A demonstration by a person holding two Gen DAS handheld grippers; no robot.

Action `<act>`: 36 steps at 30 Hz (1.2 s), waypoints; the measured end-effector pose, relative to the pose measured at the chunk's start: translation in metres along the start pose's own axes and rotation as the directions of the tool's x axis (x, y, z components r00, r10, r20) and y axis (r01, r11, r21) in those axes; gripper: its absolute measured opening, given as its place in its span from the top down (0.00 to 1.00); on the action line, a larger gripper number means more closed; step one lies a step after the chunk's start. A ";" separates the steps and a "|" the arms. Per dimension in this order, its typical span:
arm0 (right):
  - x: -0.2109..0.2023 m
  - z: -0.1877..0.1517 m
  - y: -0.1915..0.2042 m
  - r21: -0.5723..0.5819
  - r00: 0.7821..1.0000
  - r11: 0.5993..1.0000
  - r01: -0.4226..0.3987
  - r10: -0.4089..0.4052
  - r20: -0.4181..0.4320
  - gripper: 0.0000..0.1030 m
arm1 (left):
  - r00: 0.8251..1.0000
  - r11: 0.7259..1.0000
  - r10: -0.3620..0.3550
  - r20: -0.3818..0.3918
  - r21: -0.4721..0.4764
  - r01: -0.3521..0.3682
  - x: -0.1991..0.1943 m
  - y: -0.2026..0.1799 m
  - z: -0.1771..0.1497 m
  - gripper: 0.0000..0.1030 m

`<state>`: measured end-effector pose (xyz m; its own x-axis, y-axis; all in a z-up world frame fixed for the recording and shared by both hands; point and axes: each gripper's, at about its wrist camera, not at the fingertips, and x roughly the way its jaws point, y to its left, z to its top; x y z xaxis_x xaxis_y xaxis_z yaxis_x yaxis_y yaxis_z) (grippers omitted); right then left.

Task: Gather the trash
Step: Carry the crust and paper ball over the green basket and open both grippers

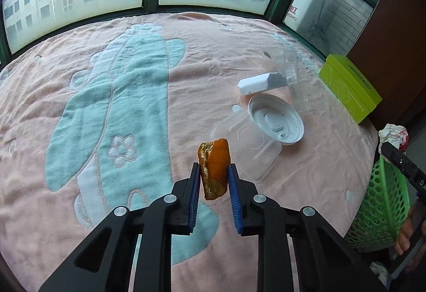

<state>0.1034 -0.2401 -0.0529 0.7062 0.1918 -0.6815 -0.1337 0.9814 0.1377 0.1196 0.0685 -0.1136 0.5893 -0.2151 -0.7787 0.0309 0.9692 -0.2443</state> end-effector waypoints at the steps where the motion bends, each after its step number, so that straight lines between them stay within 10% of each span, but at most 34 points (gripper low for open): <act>1: -0.005 0.000 -0.002 0.003 1.000 1.000 0.000 0.000 0.008 0.43 | 1.000 1.000 -0.010 0.013 0.002 0.010 -0.006 -0.004 0.001 0.80; 15: -0.080 -0.016 -0.034 0.047 0.990 0.995 0.092 -0.096 0.107 0.41 | 0.974 0.978 -0.189 0.125 0.109 0.176 -0.063 -0.102 0.011 0.80; 36: -0.140 -0.062 -0.128 0.239 0.946 0.930 0.279 -0.308 0.097 0.35 | 0.924 0.878 -0.380 0.046 0.331 0.345 -0.072 -0.251 -0.003 0.80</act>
<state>-0.0217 -0.3927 -0.0196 0.7770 -0.1218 -0.6176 0.2389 0.9648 0.1102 0.0667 -0.1597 0.0022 0.5698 -0.5612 -0.6003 0.4974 0.8170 -0.2918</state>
